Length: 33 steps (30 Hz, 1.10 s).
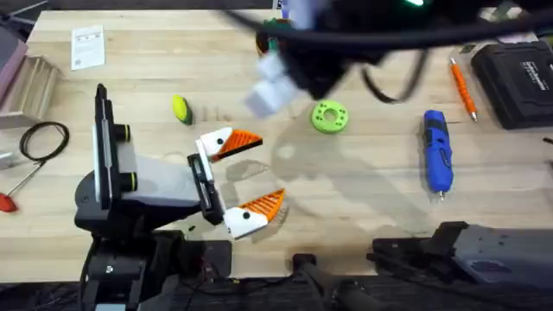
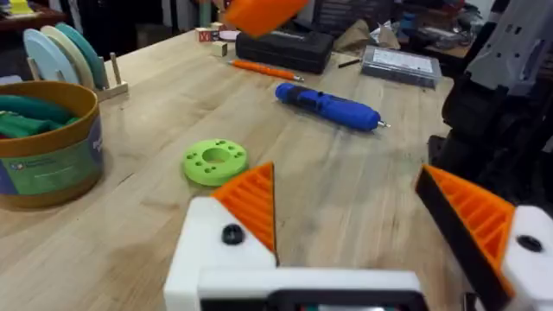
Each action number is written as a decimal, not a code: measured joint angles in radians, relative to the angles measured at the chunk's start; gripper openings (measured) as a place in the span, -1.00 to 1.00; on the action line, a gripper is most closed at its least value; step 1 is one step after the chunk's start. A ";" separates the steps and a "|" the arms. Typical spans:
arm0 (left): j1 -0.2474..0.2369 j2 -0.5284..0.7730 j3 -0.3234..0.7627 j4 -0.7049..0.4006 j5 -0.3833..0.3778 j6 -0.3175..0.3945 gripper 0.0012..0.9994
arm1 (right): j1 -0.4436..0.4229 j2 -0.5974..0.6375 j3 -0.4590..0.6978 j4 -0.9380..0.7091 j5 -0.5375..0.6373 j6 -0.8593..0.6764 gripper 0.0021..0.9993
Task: Pick up the gripper from the table and insert it into the empty holder that is missing its gripper. Then pick up a screw, insert it into the mounting hole, and use the screwdriver to tighten it. Finally, clean up the table by picking up the vegetable and placing it into the bucket.
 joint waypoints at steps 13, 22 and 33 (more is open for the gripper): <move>0.000 0.000 0.000 0.000 0.000 0.002 0.97 | -0.276 -0.353 -0.351 -0.001 0.001 0.184 0.98; 0.000 0.000 0.000 0.000 0.000 0.002 0.97 | -0.426 -0.446 -0.425 -0.092 0.000 0.208 0.98; 0.000 0.000 0.000 0.000 0.000 0.002 0.97 | -0.522 -0.510 -0.485 -0.139 0.000 0.230 0.98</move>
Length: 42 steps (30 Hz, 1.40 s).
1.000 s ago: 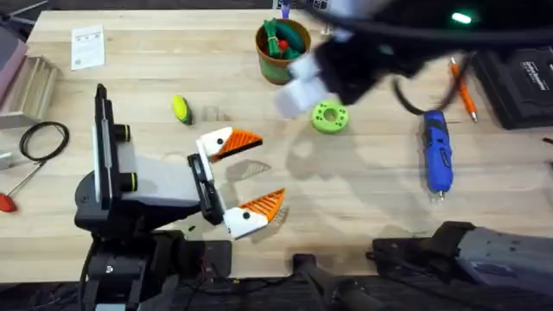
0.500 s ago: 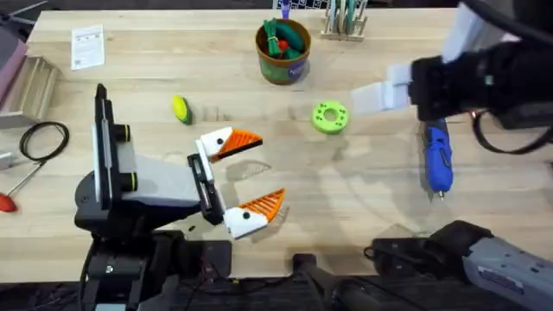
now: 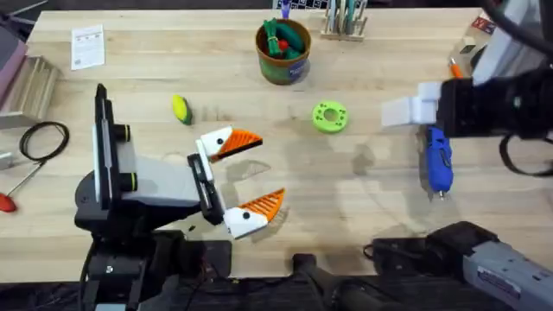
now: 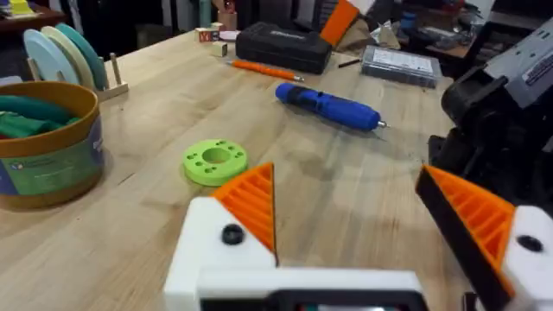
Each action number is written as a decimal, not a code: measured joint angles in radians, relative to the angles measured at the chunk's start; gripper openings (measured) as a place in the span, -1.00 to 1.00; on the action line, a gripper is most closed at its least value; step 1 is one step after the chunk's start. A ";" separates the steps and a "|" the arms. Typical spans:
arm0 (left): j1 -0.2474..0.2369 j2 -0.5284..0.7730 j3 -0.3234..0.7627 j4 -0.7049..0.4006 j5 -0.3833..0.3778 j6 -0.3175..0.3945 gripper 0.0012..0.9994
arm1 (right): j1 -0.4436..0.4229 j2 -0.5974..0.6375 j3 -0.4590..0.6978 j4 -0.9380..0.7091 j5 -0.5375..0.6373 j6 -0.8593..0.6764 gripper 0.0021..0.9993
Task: Pick up the gripper from the table and insert it into the empty holder that is missing its gripper. Then pick up a screw, insert it into the mounting hole, and use the screwdriver to tighten it. Finally, clean up the table by picking up the vegetable and placing it into the bucket.
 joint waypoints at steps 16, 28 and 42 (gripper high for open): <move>0.000 0.000 0.000 0.000 0.001 0.004 -0.99 | -0.157 -0.164 -0.107 -0.061 0.004 0.016 0.98; 0.000 0.000 0.000 0.000 0.001 0.004 -0.99 | -0.316 -0.112 -0.109 -0.025 0.109 0.022 0.98; 0.000 0.000 0.000 0.000 0.000 0.004 -0.99 | -0.451 0.279 -0.109 0.106 0.113 -0.009 0.98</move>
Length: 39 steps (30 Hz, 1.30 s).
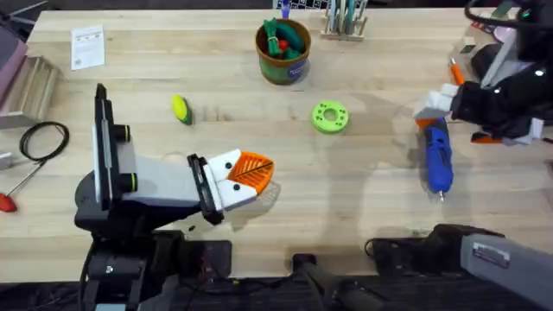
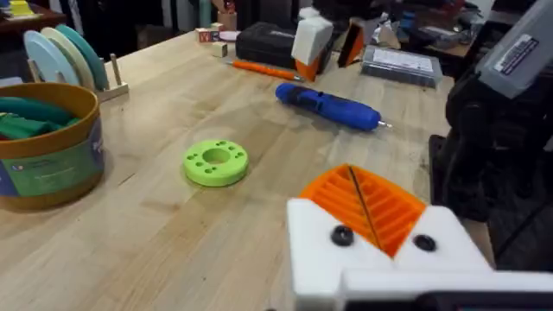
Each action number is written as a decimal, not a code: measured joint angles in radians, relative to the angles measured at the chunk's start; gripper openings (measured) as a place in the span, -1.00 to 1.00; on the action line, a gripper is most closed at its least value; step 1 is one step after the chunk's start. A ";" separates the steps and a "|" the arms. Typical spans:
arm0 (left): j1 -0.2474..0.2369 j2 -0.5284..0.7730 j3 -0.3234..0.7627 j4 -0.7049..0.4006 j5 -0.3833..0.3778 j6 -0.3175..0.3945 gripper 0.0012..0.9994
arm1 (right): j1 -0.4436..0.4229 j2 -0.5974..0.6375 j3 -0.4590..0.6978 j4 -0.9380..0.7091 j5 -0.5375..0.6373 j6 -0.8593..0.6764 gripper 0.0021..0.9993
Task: Pick up the gripper from the table and insert it into the empty holder that is missing its gripper. Then pick up a screw, insert it into the mounting hole, and use the screwdriver to tighten it. Finally, clean up the table by picking up the vegetable and placing it into the bucket.
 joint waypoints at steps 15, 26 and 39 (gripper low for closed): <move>0.000 0.000 0.000 0.000 0.000 0.000 -0.99 | -0.076 0.130 -0.014 0.087 0.000 -0.239 0.98; 0.000 0.000 0.000 0.000 0.000 0.000 -0.99 | -0.103 0.299 -0.018 0.135 0.000 -0.316 0.98; 0.000 0.000 0.000 0.000 0.000 0.000 -0.99 | -0.105 0.394 -0.018 0.175 -0.013 -0.328 0.79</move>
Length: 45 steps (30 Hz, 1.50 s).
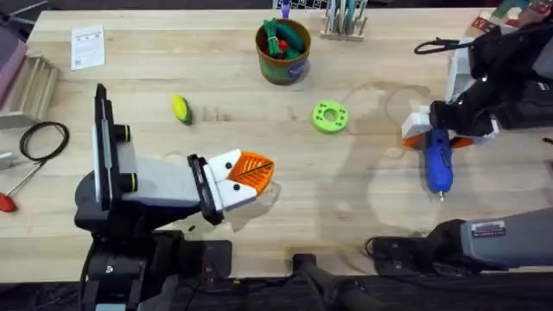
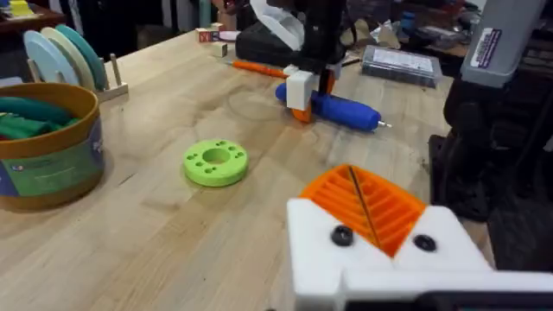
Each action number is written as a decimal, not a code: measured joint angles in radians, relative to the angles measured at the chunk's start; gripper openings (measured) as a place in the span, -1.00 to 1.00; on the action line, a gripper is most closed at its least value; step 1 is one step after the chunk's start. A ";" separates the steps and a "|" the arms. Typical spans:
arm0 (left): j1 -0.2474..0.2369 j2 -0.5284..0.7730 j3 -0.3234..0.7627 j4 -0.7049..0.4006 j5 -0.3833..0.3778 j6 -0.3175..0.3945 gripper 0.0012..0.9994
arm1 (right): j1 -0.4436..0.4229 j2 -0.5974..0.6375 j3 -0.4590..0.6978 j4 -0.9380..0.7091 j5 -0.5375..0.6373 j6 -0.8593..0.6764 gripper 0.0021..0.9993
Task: Pick up the gripper from the table and insert it into the empty holder that is missing its gripper. Then pick up a screw, insert it into the mounting hole, and use the screwdriver to tighten it. Finally, clean up the table by picking up the vegetable and placing it into the bucket.
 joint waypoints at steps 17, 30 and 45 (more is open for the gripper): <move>0.000 0.000 0.000 0.000 0.000 0.000 -0.99 | 0.001 0.012 0.000 0.012 -0.007 -0.007 -0.96; 0.000 0.000 0.000 0.000 0.000 0.000 -0.99 | 0.001 -0.052 0.081 -0.039 0.000 0.008 -0.96; 0.000 0.000 0.000 0.000 0.000 0.000 -0.99 | 0.157 -0.440 0.169 0.212 -0.311 0.060 -0.96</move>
